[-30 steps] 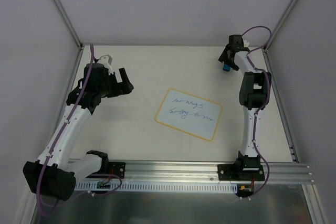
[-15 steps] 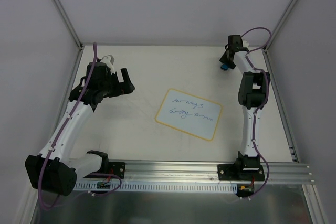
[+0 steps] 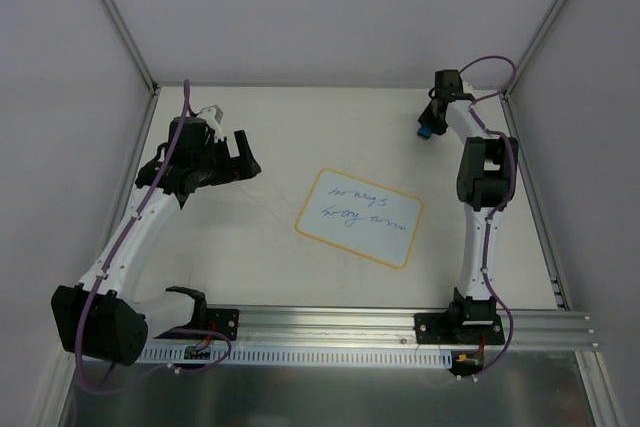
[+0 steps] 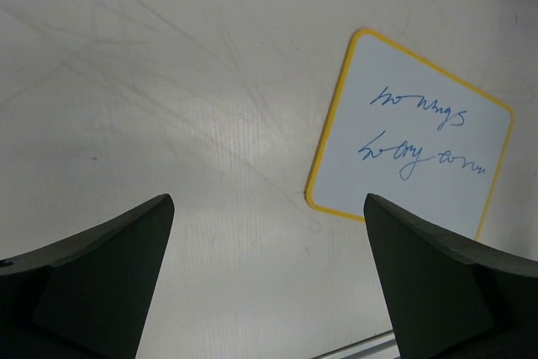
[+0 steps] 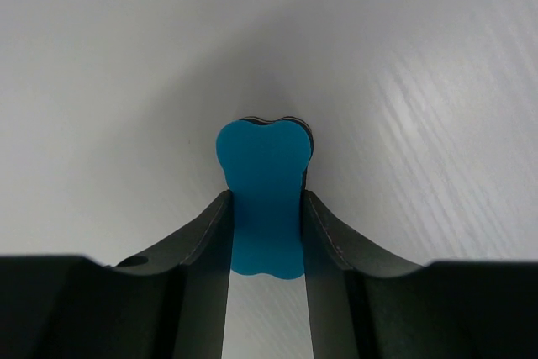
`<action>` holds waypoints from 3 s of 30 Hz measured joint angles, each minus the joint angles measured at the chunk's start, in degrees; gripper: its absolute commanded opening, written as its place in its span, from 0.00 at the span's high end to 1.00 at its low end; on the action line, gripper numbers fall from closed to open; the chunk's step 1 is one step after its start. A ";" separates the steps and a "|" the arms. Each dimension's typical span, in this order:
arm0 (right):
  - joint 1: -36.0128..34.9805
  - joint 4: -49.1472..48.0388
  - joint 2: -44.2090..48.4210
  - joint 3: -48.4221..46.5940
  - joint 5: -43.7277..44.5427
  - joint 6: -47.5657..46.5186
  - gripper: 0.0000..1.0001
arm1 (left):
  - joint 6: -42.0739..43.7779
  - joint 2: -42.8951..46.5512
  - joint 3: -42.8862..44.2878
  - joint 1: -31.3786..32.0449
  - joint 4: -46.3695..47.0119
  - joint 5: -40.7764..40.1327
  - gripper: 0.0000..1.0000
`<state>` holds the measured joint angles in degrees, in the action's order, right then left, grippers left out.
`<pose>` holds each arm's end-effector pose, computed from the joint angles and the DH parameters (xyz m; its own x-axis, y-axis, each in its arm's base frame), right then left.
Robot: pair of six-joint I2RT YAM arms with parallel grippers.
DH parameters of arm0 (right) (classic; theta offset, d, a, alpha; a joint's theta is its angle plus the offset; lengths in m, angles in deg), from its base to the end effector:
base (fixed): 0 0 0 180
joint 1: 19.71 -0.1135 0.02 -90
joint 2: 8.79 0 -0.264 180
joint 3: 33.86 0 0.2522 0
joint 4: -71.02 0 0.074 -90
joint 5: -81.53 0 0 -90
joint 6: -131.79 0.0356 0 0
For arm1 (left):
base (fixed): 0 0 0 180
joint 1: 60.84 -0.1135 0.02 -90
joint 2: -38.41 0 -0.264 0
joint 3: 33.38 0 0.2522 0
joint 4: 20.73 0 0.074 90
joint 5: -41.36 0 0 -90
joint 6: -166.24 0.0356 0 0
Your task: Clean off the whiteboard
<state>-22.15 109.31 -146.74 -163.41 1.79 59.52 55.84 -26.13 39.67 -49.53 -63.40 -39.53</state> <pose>0.5401 0.0167 0.1741 -0.6680 0.2715 -0.6928 0.2978 0.9508 0.0854 0.2404 -0.0538 0.3279 -0.6283 -0.2253 -0.7446 0.1100 0.9218 -0.3718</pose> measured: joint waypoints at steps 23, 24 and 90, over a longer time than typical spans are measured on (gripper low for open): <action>-18.25 -1.92 35.52 50.25 -0.15 -0.35 0.84 | -0.76 -36.52 13.77 14.86 1.11 1.05 0.13; -18.75 -2.43 36.79 51.36 0.02 -0.31 0.84 | -0.90 -37.44 13.97 15.54 1.20 0.74 0.13; -36.44 -5.01 36.46 53.64 15.56 4.87 0.88 | -19.15 -37.86 1.27 28.13 14.67 -15.65 1.00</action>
<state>-58.59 104.31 -110.28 -109.77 17.35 64.40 36.69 -63.98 40.94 -21.40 -48.74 -55.18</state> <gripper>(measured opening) 0.367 0.006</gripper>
